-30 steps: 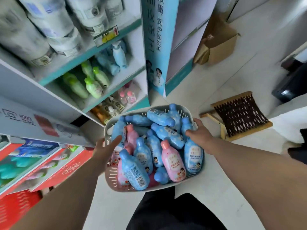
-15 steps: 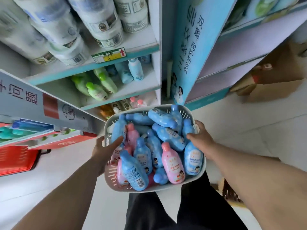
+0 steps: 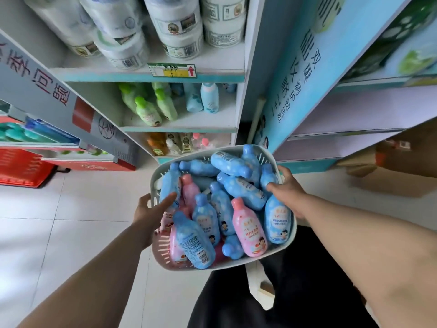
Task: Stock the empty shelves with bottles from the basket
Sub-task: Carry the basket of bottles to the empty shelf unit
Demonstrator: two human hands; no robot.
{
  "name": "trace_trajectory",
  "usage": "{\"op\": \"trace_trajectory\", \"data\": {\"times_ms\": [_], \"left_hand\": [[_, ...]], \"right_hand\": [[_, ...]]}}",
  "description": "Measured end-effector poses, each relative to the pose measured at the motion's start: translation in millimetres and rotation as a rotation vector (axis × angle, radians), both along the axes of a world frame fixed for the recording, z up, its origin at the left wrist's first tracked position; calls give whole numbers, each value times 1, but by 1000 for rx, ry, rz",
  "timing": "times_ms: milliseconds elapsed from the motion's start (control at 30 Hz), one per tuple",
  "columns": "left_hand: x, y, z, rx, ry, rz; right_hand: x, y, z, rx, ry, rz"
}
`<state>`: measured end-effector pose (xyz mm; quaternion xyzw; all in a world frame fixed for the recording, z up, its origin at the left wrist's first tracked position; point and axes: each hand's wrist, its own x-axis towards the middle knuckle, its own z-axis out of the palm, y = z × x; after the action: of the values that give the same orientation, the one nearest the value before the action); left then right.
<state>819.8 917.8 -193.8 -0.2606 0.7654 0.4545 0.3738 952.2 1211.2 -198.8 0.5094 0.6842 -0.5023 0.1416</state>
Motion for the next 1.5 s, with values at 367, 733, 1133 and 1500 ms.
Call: {"op": "trace_trajectory", "data": {"times_ms": [367,733,1133,1500], "left_hand": [[29,46,-6,-100,57,138],[90,119,-33,-16,-15,298],[123,191,-96,-56,7,92],[172,289,-157,-67,24,-35]], "right_hand": [[-3,56,-27,-13,8,150],[18,136,-43,22,-12,256],[110,190,-112,25,-14,31],[186,273,-169,29,-11,-76]]}}
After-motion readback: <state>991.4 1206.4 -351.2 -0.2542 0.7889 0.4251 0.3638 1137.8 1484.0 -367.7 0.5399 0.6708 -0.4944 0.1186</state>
